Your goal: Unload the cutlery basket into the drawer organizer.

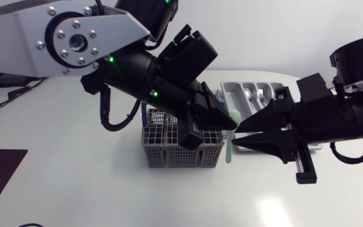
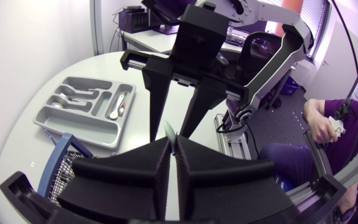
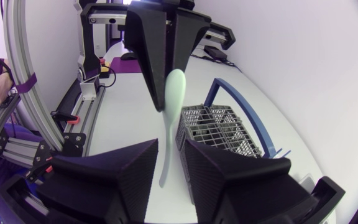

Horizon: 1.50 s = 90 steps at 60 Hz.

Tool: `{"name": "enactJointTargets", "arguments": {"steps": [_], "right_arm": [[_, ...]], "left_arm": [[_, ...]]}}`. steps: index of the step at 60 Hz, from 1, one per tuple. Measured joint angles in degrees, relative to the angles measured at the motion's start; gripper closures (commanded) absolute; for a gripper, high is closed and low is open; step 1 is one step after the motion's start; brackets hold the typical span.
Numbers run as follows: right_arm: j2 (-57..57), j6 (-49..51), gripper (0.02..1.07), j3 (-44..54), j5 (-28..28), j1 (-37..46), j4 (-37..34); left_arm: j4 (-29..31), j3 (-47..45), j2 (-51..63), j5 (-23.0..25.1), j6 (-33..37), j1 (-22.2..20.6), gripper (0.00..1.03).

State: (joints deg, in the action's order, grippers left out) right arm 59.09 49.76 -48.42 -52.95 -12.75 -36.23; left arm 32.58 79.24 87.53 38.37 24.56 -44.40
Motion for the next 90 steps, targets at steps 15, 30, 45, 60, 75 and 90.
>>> {"name": "enactJointTargets", "arguments": {"steps": [15,30,45,60,75,90], "right_arm": [[0.6,0.0,0.92,0.0,0.0,-1.1,-0.1],[0.7,0.0,1.00,0.0,0.3,-1.8,-0.3],[0.7,0.0,1.01,0.0,0.6,-2.2,-0.5],[0.7,3.6,1.01,0.0,1.3,1.4,-3.9],[2.3,13.3,1.01,0.0,2.1,16.5,-6.4],[2.7,19.8,1.01,0.7,8.0,28.5,2.1]], "left_arm": [[0.1,0.0,0.0,0.4,0.8,0.0,0.99],[0.6,0.0,0.0,0.5,1.0,0.0,0.99],[0.9,0.0,0.0,0.8,1.2,0.7,0.39],[-5.5,0.9,0.1,0.1,-2.8,4.3,0.08],[-9.4,1.5,0.2,-12.6,-7.7,5.6,0.09],[-9.1,0.8,2.5,-29.0,-7.9,-2.5,0.09]]}}
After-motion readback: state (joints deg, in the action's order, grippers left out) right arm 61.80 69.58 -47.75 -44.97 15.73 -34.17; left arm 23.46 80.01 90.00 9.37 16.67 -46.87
